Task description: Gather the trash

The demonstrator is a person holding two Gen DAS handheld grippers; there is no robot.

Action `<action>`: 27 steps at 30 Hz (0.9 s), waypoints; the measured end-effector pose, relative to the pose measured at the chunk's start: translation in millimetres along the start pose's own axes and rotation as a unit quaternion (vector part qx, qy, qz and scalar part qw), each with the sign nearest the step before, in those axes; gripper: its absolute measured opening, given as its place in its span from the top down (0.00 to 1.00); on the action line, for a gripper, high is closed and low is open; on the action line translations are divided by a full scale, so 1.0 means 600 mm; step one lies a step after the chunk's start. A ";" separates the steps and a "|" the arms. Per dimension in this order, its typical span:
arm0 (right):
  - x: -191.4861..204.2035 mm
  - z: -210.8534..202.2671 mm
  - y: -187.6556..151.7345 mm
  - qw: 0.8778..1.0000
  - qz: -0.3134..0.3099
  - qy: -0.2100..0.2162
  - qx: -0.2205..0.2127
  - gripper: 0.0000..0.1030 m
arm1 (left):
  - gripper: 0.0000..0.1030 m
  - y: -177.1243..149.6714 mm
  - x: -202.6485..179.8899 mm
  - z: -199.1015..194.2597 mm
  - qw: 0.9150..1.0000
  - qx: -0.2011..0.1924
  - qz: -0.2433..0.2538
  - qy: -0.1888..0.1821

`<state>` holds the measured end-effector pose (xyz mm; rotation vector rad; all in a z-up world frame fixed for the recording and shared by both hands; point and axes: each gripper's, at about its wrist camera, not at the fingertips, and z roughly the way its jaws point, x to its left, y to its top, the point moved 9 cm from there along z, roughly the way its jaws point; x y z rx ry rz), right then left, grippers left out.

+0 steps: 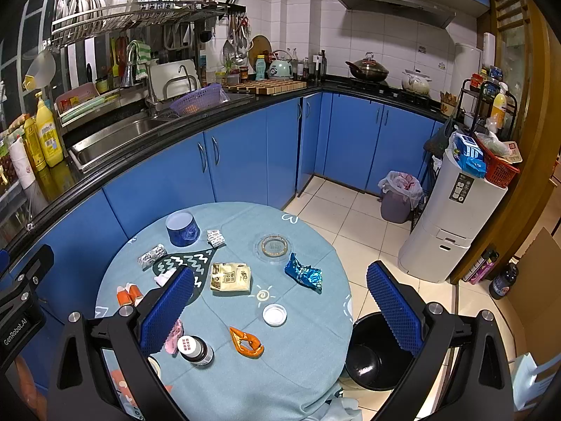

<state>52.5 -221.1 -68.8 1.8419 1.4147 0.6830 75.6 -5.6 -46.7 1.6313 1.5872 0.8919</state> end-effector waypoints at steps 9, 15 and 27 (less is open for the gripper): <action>0.000 0.001 -0.001 1.000 0.000 0.000 0.000 0.07 | 0.03 -0.001 0.002 0.001 1.000 0.000 0.001 -0.001; 0.004 -0.002 -0.001 1.000 -0.001 0.000 0.001 0.07 | 0.03 -0.001 0.002 0.000 1.000 0.000 0.000 0.000; 0.005 -0.002 0.000 1.000 -0.001 0.000 0.001 0.07 | 0.03 0.000 0.002 0.001 1.000 0.000 0.001 -0.001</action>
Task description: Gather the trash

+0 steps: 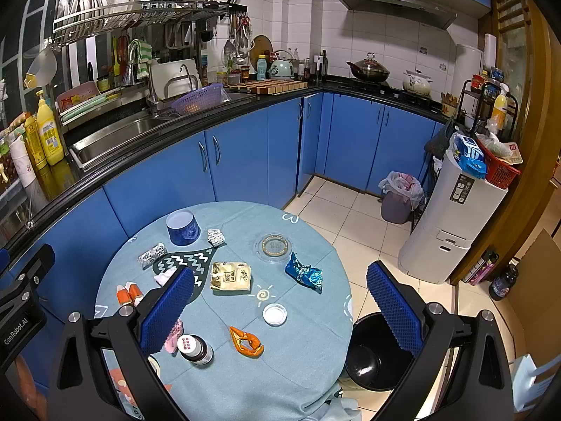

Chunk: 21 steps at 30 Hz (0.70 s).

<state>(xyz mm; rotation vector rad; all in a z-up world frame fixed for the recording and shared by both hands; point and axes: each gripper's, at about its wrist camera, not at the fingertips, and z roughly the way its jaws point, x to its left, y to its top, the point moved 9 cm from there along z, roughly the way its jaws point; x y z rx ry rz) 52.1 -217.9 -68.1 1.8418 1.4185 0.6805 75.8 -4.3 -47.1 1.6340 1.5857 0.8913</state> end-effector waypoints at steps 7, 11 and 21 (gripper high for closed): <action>-0.002 0.000 -0.001 1.000 0.000 0.000 -0.001 0.07 | 0.03 0.000 0.000 0.000 1.000 -0.001 0.000 0.000; -0.002 0.000 0.000 1.000 -0.001 0.000 -0.001 0.07 | 0.03 -0.001 0.000 0.000 1.000 -0.001 0.000 0.000; -0.002 0.000 0.000 1.000 -0.001 0.000 -0.001 0.07 | 0.03 -0.001 0.000 0.000 1.000 0.000 0.000 0.000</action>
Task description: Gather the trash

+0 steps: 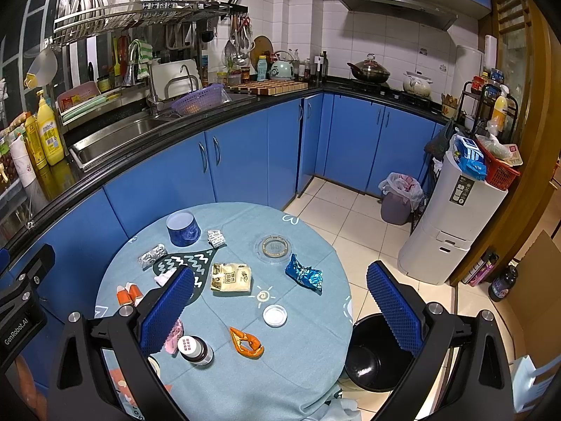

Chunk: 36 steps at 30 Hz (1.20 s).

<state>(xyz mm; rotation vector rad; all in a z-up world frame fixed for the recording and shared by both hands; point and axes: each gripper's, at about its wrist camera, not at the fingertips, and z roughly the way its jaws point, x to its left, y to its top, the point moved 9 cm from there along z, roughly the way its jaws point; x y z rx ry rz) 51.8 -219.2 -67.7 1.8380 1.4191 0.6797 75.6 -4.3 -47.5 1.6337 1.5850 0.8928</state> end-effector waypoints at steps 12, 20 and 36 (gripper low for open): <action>0.002 0.002 -0.001 1.000 -0.001 0.000 0.001 0.07 | 0.03 0.000 0.000 0.000 1.000 0.000 0.000 0.000; 0.006 0.003 -0.001 1.000 -0.001 0.001 0.002 0.07 | 0.03 -0.001 0.001 0.001 1.000 0.002 0.000 0.000; 0.023 0.081 -0.033 0.999 -0.020 0.023 0.038 0.07 | 0.03 -0.043 0.025 0.086 0.998 0.068 -0.007 -0.006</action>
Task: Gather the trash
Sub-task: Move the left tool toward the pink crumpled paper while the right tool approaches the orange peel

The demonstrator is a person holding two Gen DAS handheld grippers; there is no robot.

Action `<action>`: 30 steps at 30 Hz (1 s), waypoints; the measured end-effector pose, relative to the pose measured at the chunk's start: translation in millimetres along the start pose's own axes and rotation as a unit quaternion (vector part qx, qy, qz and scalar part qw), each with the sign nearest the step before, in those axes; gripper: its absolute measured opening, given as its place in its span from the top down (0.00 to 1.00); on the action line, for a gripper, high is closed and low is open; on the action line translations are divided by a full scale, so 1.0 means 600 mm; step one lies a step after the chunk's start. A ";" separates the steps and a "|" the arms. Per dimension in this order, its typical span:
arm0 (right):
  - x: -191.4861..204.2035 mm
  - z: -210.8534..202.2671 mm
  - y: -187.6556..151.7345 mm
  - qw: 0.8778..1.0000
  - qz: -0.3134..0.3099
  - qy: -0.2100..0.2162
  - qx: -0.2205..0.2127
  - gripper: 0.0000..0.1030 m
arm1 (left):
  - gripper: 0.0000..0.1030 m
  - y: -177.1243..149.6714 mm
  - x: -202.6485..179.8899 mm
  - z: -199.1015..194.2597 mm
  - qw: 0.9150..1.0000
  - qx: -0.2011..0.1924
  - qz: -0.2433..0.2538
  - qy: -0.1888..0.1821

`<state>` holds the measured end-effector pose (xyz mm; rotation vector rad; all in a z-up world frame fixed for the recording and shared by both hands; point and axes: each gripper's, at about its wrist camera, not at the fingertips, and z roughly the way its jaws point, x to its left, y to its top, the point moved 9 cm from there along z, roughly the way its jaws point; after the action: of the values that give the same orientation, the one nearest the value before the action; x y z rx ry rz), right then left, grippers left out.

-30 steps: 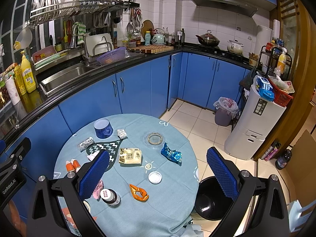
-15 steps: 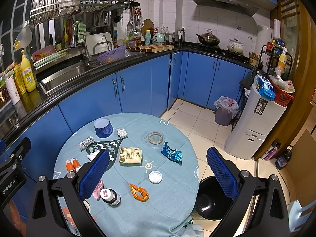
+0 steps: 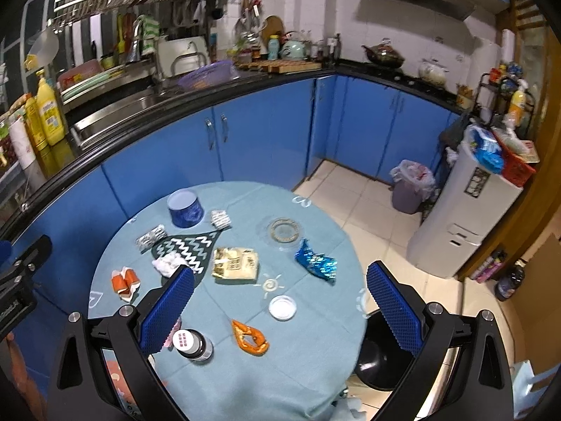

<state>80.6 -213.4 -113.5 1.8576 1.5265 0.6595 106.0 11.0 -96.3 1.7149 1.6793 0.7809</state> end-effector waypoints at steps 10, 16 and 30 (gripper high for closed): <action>-0.009 0.143 -0.103 0.996 -0.021 0.006 0.091 0.07 | 0.03 -0.097 0.031 0.136 0.991 0.132 0.014 -0.018; -0.005 0.185 -0.174 0.987 -0.025 0.031 0.155 0.07 | 0.03 -0.172 -0.012 0.180 0.978 0.195 0.062 -0.045; 0.033 0.225 -0.234 0.972 -0.112 0.071 0.196 0.08 | 0.07 -0.233 -0.080 0.265 0.953 0.275 0.099 -0.083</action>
<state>89.7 -198.3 -308.6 1.9043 2.0445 0.4123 137.3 -38.8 -305.2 2.2813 1.7264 0.2383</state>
